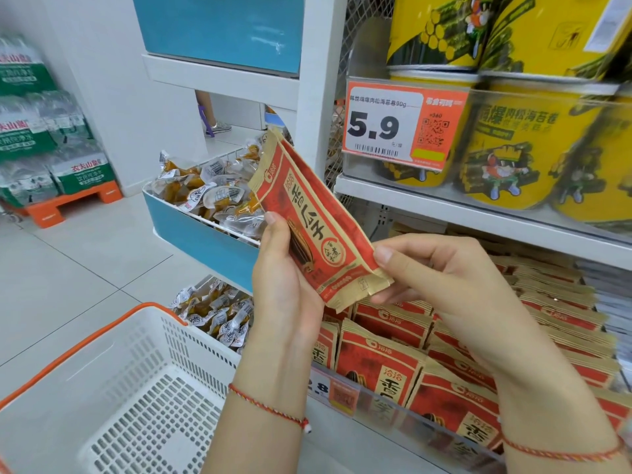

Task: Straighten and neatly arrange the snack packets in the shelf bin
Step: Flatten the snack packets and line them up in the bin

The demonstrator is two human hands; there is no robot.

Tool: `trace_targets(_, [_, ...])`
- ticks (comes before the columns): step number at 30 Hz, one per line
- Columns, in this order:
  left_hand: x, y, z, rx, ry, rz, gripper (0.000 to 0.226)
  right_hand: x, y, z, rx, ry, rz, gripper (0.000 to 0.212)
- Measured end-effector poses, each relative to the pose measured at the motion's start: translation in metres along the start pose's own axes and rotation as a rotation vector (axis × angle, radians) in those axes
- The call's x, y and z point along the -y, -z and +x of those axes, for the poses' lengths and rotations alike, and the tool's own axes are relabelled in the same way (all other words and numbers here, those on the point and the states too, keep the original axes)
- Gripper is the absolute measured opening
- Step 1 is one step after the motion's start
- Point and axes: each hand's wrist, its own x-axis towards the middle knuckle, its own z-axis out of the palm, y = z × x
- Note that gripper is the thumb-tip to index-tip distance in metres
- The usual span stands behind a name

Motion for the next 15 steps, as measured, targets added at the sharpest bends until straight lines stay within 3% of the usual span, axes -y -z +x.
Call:
trace_targets(5, [0.000, 0.000, -0.001, 0.012, 0.019, 0.020, 0.053, -0.001, 0.000, 0.000, -0.030, -0.010, 0.026, 0.015])
trace_targets(9, [-0.005, -0.002, -0.004, 0.167, 0.037, 0.035, 0.037, -0.003, 0.006, 0.003, -0.170, -0.094, 0.207, 0.018])
trace_targets(12, [-0.008, -0.002, -0.005, 0.375, 0.043, -0.022, 0.056, -0.006, 0.012, 0.004, -0.208, -0.169, 0.360, 0.017])
trace_targets(15, [-0.005, -0.005, -0.011, 0.468, 0.033, -0.027, 0.079, -0.006, 0.012, 0.004, -0.155, -0.210, 0.407, 0.018])
